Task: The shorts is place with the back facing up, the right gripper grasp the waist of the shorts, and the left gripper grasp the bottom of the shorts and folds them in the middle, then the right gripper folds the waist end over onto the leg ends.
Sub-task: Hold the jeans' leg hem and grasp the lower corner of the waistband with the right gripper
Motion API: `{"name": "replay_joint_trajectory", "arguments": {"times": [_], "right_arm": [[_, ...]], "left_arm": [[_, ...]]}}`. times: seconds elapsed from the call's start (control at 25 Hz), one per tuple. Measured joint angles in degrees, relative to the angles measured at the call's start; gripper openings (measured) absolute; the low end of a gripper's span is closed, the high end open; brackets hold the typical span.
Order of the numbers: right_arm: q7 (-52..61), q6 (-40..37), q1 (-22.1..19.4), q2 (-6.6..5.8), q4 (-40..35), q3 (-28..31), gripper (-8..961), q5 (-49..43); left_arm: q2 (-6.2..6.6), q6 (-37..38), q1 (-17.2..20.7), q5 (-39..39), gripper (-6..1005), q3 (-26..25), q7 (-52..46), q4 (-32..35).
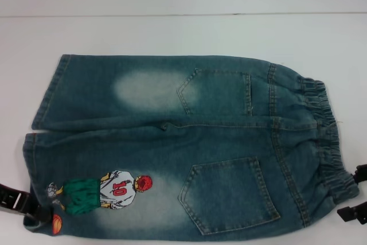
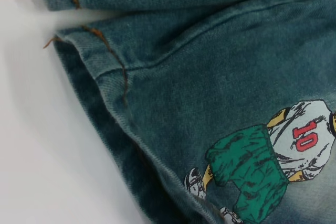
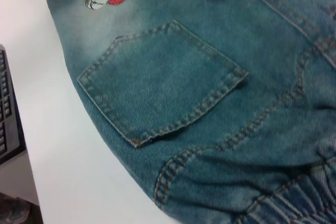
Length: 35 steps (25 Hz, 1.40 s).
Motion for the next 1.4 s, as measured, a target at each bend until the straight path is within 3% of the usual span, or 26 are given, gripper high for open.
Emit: {"name": "replay_joint_trajectory", "arguments": {"times": [0.72, 1.16, 1.28, 1.4], "right_arm": [[-1.92, 0.38, -1.07, 0.60, 0.24, 0.21, 829, 1.34], [-1.96, 2.07, -1.89, 0.60, 0.09, 1.14, 588, 1.35], [-2.05, 2.17, -1.94, 0.60, 0.22, 1.18, 334, 1.39], [-2.47, 1.46, -2.28, 0.66, -0.12, 1.26, 195, 2.48]], "left_arm": [[-0.69, -0.27, 0.24, -0.09, -2, 0.00, 0.24, -0.09], [-0.85, -0.98, 0.23, -0.35, -2, -0.08, 0.27, -0.35], [-0.88, -1.26, 0.23, -0.35, -2, -0.05, 0.27, -0.72], [-0.89, -1.55, 0.23, -0.64, -2, -0.35, 0.55, -0.76]]}}
